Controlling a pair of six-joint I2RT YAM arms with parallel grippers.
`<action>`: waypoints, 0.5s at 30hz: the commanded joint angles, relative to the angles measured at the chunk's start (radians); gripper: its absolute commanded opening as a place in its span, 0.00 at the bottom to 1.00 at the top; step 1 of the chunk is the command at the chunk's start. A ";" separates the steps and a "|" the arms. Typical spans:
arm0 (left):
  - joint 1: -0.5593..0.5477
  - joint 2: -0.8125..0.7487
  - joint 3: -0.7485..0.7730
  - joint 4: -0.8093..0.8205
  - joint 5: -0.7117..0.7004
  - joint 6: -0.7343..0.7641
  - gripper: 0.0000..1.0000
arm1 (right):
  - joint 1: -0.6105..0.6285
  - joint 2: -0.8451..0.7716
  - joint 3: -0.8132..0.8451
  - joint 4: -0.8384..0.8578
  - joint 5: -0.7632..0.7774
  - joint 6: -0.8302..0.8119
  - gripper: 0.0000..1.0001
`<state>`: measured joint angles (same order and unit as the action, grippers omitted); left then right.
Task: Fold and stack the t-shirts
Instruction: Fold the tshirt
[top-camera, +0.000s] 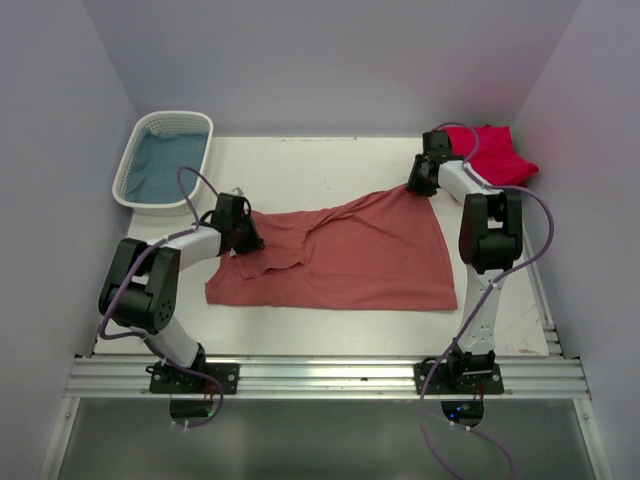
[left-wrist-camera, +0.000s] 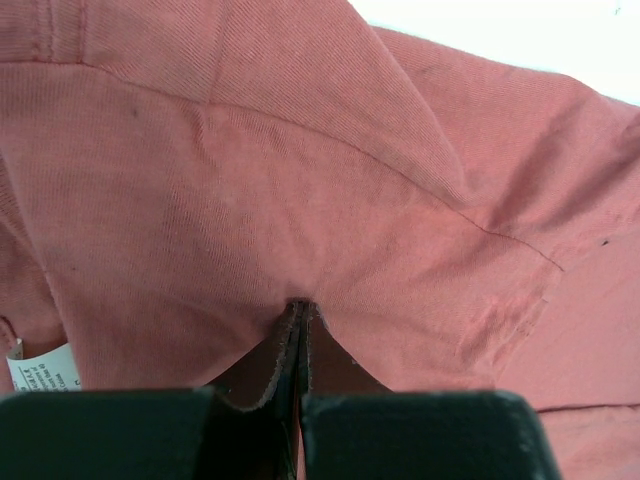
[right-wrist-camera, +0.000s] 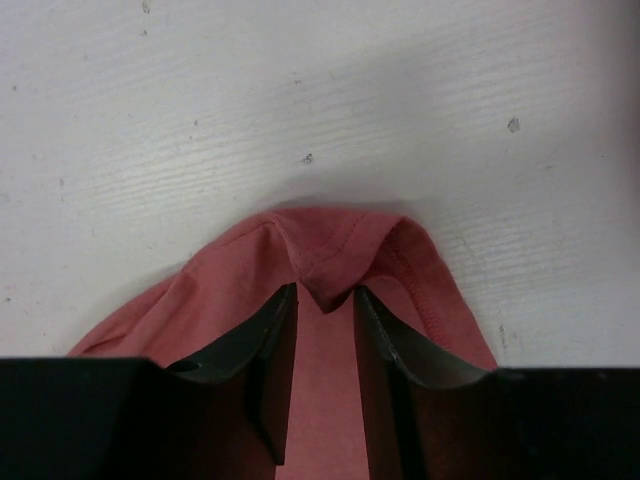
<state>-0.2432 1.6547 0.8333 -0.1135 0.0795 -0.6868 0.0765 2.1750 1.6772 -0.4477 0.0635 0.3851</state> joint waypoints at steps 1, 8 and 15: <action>0.013 -0.036 0.007 -0.018 -0.027 0.032 0.00 | -0.001 -0.003 0.029 0.032 0.027 0.001 0.32; 0.018 -0.038 0.003 -0.020 -0.029 0.036 0.00 | -0.001 -0.009 0.053 0.026 0.041 -0.008 0.31; 0.021 -0.038 0.004 -0.020 -0.027 0.041 0.00 | -0.001 0.003 0.072 0.024 0.056 -0.011 0.46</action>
<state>-0.2344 1.6493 0.8333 -0.1265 0.0742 -0.6701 0.0765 2.1750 1.7000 -0.4450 0.0914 0.3809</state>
